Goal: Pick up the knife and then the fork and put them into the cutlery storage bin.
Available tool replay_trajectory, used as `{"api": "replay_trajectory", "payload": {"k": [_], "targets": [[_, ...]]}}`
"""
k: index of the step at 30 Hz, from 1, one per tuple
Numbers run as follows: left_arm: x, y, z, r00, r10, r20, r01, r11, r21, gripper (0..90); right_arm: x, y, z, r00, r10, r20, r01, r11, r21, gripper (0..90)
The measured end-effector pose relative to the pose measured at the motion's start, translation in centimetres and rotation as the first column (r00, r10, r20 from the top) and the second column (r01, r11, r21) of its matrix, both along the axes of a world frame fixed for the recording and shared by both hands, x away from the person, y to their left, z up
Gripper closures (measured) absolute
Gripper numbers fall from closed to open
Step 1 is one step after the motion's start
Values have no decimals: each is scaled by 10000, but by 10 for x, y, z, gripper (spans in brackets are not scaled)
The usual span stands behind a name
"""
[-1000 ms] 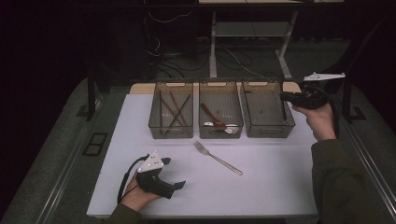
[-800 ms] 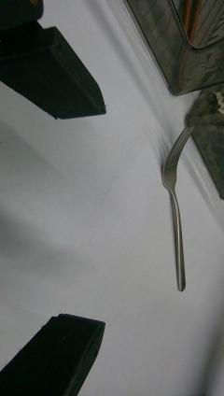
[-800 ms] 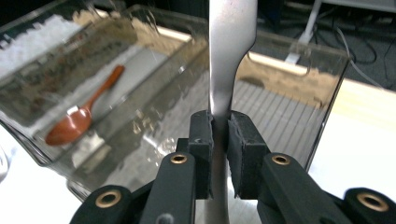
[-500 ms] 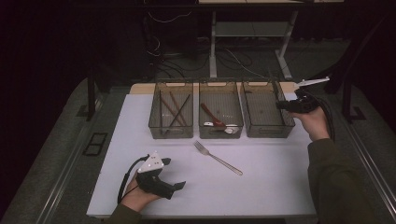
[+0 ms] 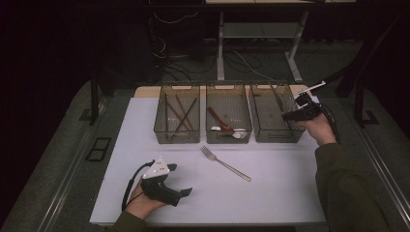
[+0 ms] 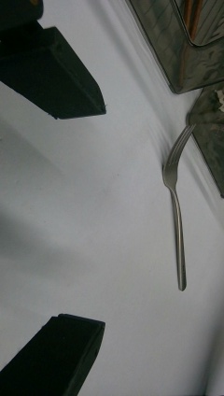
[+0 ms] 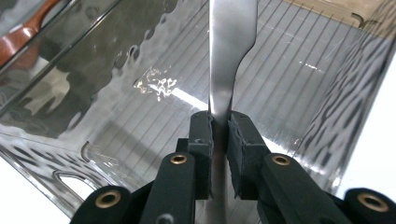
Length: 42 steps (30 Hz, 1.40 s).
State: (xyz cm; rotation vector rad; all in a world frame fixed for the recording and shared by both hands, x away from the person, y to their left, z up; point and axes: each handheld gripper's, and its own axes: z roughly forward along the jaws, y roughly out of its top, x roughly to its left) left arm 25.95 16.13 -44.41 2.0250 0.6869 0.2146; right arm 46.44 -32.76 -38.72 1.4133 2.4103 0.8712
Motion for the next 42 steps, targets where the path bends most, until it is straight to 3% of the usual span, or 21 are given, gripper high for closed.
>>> {"api": "replay_trajectory", "payload": {"k": [4, 7, 12, 19, 25, 34, 42], "targets": [[0, 0, 0, 10000, 1, -15, -1, 10000, 5, 0, 1, 4, -2, 9999, 33, -117, -36, 9995, -298, 790], [0, 0, 0, 10000, 1, -14, -1, 10000, 5, 0, 0, 6, -3, 9999, 109, 65, -106, 9990, -430, 760], [0, 0, 0, 10000, -9, -10, 9, 10000, 16, 0, -1, 5, 1, 9996, 71, 282, -64, 9996, -258, 662], [0, 0, 0, 10000, -5, -14, 6, 10000, 16, 0, -6, -1, 5, 9994, -143, 330, 132, 9993, 342, 558], [0, 0, 0, 10000, -18, -9, 18, 10000, 16, 0, -17, -3, 16, 9965, -104, 832, 36, 9966, 818, 508], [0, 0, 0, 10000, -23, 11, 23, 10000, 15, 0, -43, 2, 28, 9885, 282, 1487, -504, 9878, 1475, 480], [0, 1, 0, 10000, -15, 7, 15, 10000, 38, 0, -65, 18, 29, 9816, 1010, 1618, -1281, 9776, 1671, 464]]}}
